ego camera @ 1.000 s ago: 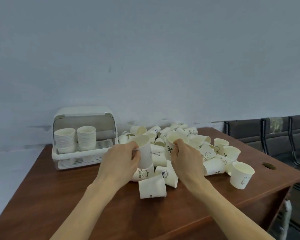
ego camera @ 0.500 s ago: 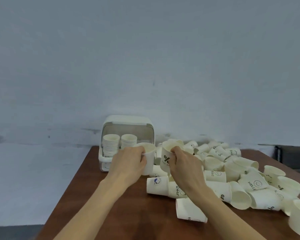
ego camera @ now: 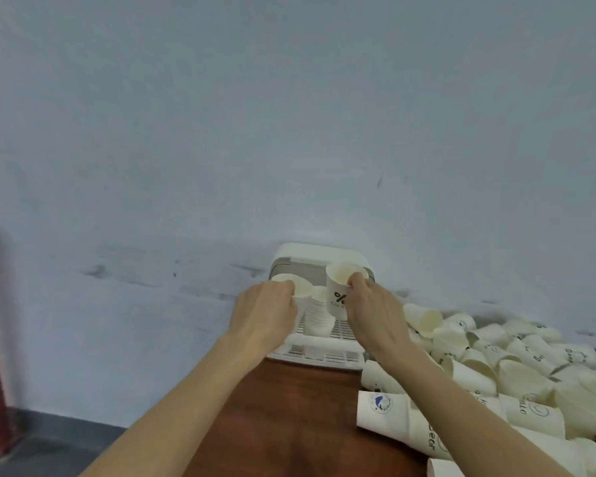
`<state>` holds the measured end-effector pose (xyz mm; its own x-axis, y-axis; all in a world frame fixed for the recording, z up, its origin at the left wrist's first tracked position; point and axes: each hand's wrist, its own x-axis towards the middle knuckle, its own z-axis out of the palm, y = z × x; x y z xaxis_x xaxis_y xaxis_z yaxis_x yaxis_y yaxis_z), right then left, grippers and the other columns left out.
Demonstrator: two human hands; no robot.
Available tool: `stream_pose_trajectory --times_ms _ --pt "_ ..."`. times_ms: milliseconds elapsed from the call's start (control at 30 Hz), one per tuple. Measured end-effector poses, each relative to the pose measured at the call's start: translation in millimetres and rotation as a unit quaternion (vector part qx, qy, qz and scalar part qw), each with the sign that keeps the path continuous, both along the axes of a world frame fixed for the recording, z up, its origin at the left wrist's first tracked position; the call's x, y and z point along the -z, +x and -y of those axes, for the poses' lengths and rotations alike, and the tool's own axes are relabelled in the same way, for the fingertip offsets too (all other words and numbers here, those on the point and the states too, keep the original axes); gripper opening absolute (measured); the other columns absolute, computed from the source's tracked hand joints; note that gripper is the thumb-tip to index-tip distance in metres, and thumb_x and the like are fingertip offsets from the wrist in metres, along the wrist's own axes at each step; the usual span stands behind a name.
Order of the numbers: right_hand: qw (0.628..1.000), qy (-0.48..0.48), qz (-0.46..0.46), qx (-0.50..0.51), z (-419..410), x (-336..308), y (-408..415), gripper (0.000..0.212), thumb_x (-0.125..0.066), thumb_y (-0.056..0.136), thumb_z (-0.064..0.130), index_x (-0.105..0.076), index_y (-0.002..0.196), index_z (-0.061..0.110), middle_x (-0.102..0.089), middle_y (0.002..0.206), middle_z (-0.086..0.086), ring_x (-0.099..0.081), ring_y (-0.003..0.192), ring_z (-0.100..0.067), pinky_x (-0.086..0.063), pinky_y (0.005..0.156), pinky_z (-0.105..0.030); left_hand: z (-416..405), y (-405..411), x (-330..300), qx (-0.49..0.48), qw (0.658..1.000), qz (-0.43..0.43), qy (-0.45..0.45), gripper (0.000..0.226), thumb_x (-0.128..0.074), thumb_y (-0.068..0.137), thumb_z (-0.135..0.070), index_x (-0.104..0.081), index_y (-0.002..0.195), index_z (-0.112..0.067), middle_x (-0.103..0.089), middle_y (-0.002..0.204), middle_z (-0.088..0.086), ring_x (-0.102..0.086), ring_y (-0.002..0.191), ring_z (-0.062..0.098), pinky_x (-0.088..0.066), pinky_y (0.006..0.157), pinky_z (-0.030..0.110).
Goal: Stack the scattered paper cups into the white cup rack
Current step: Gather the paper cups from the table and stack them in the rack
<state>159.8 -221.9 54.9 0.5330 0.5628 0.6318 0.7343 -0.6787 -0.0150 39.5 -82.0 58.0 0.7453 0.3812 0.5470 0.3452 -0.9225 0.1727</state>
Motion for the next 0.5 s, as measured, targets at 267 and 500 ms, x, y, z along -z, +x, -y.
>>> stream_pose_trajectory --times_ms 267,500 --pt "0.999 0.007 -0.035 0.015 -50.0 -3.8 39.0 0.016 -0.040 0.086 -0.003 -0.042 0.094 0.011 -0.056 0.079 -0.003 -0.042 0.063 -0.025 -0.042 0.055 -0.035 -35.6 36.4 -15.8 -0.015 0.998 0.048 0.043 0.018 -0.035 0.098 -0.020 -0.050 0.089 -0.018 -0.063 0.093 0.004 -0.060 0.084 0.030 -0.040 0.063 0.034" --pt "0.993 -0.081 -0.079 0.021 -62.7 14.3 62.1 0.016 -0.040 0.085 -0.003 -0.043 0.095 0.010 -0.053 0.082 -0.010 -0.043 0.068 -0.028 -0.030 0.052 -0.033 -53.1 68.8 -11.6 -0.030 0.997 0.049 0.058 0.016 -0.035 0.098 -0.018 -0.051 0.100 -0.015 -0.062 0.099 0.005 -0.060 0.086 0.031 -0.035 0.060 0.034"
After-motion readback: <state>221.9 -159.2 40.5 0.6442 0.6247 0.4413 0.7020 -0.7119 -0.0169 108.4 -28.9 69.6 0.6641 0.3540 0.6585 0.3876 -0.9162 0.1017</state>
